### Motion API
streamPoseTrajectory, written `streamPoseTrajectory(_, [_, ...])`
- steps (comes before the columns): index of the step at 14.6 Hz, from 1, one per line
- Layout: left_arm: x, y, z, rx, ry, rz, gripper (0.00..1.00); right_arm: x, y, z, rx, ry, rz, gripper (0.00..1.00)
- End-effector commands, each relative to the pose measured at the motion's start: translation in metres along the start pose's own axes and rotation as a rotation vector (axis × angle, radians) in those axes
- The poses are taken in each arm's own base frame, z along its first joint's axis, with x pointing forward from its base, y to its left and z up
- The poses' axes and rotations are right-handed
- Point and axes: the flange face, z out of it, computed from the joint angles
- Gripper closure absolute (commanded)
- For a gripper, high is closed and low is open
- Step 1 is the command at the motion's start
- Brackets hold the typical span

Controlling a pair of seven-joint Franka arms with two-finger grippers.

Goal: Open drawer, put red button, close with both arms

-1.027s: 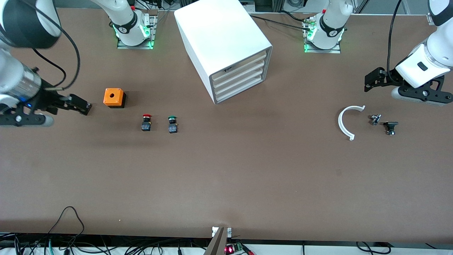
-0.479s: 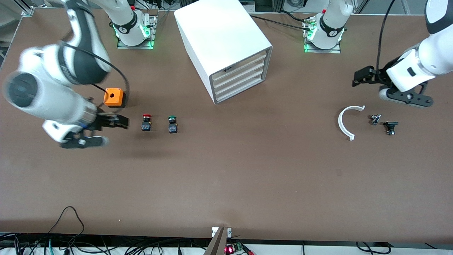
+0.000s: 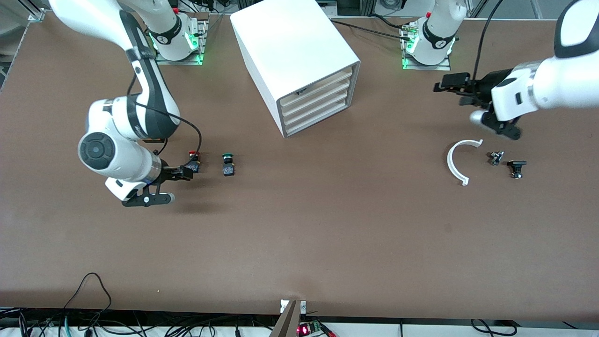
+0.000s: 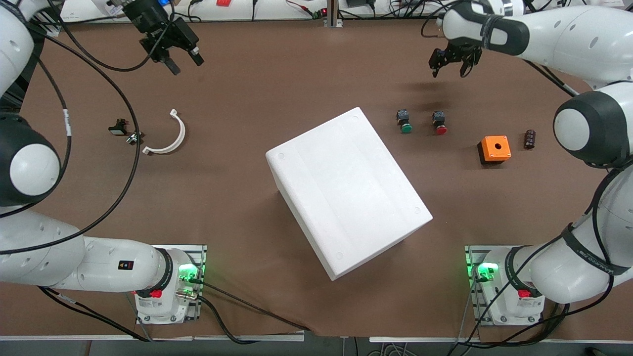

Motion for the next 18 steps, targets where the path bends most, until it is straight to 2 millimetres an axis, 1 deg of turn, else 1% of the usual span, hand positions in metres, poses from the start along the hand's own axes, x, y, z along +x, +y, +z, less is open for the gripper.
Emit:
streamPoseTrajectory(1, [0.036,-0.034,0.039,-0.2,-0.05,0.181,0.0,-0.012,0.002,0.036,0.013,-0.004,0.019,0.0])
streamPoseTrajectory(2, [0.048,-0.043,0.056,-0.278,-0.043,0.221,0.0,-0.017,0.002,0.049,0.012,-0.007,0.022,0.0])
streamPoseTrajectory(3, [0.061,-0.057,0.076,-0.362,-0.026,0.247,0.0,-0.022,-0.002,0.062,0.013,-0.01,0.013,0.0])
streamPoseTrajectory(4, [0.076,-0.068,0.096,-0.438,0.026,0.294,0.0,-0.028,-0.003,0.078,0.009,-0.014,0.014,0.0])
streamPoseTrajectory(5, [0.086,-0.079,0.119,-0.493,0.09,0.34,0.0,-0.032,-0.003,0.088,0.009,-0.014,0.014,0.0])
streamPoseTrajectory(6, [0.09,-0.087,0.145,-0.548,0.116,0.33,0.0,-0.034,-0.002,0.095,0.006,-0.022,0.014,0.0])
streamPoseTrajectory(8, [0.085,-0.083,0.19,-0.643,0.107,0.283,0.0,-0.039,-0.01,0.104,0.019,-0.039,0.014,0.0])
streamPoseTrajectory(10, [0.081,-0.072,0.233,-0.628,0.122,0.336,0.0,-0.043,-0.011,0.11,0.029,-0.053,0.022,0.0])
streamPoseTrajectory(11, [0.079,-0.071,0.252,-0.639,0.155,0.378,0.0,-0.044,-0.012,0.111,0.029,-0.058,0.02,0.01])
streamPoseTrajectory(12, [0.07,-0.078,0.271,-0.663,0.182,0.402,0.01,-0.045,-0.012,0.112,0.029,-0.06,0.02,0.04])
streamPoseTrajectory(13, [0.064,-0.081,0.287,-0.696,0.207,0.421,0.05,-0.045,-0.012,0.113,0.029,-0.063,0.02,0.09])
streamPoseTrajectory(14, [0.06,-0.084,0.297,-0.717,0.222,0.431,0.1,-0.045,-0.012,0.113,0.029,-0.063,0.02,0.15])
streamPoseTrajectory(15, [0.056,-0.085,0.307,-0.731,0.218,0.423,0.16,-0.046,-0.012,0.116,0.027,-0.068,0.019,0.25])
streamPoseTrajectory(16, [0.051,-0.082,0.315,-0.748,0.209,0.413,0.25,-0.047,-0.012,0.117,0.026,-0.073,0.019,0.33])
streamPoseTrajectory(17, [0.05,-0.08,0.315,-0.755,0.211,0.412,0.29,-0.047,-0.012,0.117,0.027,-0.075,0.016,0.45])
streamPoseTrajectory(18, [0.048,-0.08,0.318,-0.761,0.203,0.41,0.38,-0.047,-0.012,0.117,0.027,-0.078,0.013,0.57])
